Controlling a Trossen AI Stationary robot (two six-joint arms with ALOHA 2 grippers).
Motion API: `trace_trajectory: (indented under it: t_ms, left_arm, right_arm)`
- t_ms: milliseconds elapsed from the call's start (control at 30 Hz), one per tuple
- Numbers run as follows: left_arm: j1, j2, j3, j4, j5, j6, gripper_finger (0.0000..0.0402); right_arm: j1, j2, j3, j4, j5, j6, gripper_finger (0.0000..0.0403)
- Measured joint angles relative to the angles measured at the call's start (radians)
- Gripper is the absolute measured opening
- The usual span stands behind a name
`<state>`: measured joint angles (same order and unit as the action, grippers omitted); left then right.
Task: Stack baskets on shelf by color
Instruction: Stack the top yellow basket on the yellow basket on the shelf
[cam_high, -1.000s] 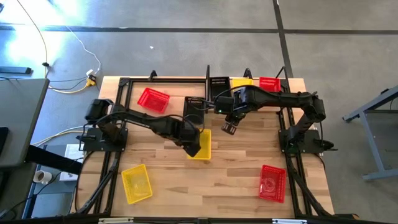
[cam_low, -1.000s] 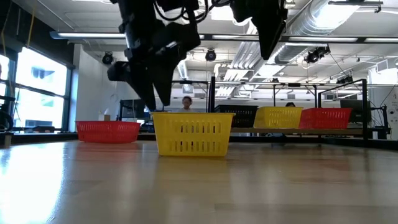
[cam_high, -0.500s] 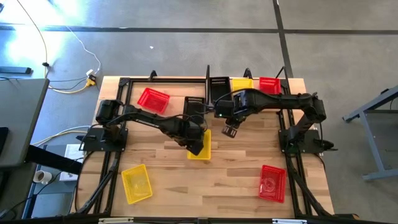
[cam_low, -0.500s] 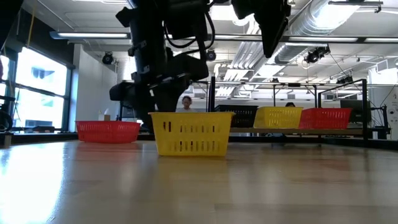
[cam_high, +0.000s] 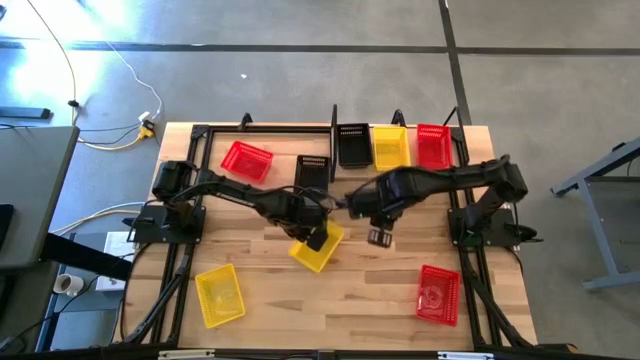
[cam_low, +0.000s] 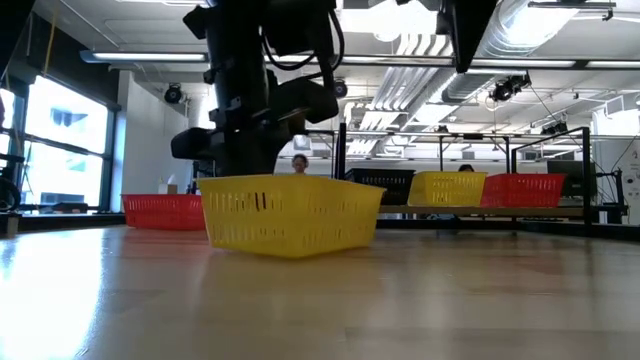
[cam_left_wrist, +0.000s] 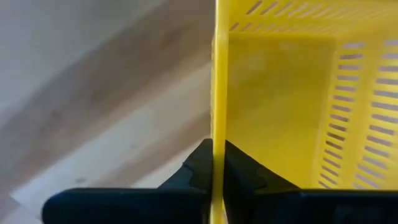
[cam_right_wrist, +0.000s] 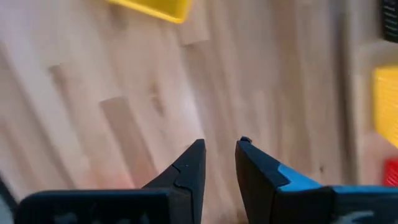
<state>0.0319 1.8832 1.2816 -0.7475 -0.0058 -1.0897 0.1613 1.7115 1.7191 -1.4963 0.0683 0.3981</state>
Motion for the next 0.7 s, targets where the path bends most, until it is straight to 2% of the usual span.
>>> trace_trajectory:
  t_ms: [300,700]
  left_arm:
    - [-0.023,0.0,0.0,0.102,0.098,-0.091,0.0007]
    - [-0.04,0.0,0.0,0.248,0.1,-0.22,0.0003]
  right_arm:
    - [0.13,0.0,0.0,0.151,-0.078,-0.114,0.0073]
    - [0.243,0.0,0.0,0.387,-0.078,-0.277,0.0073]
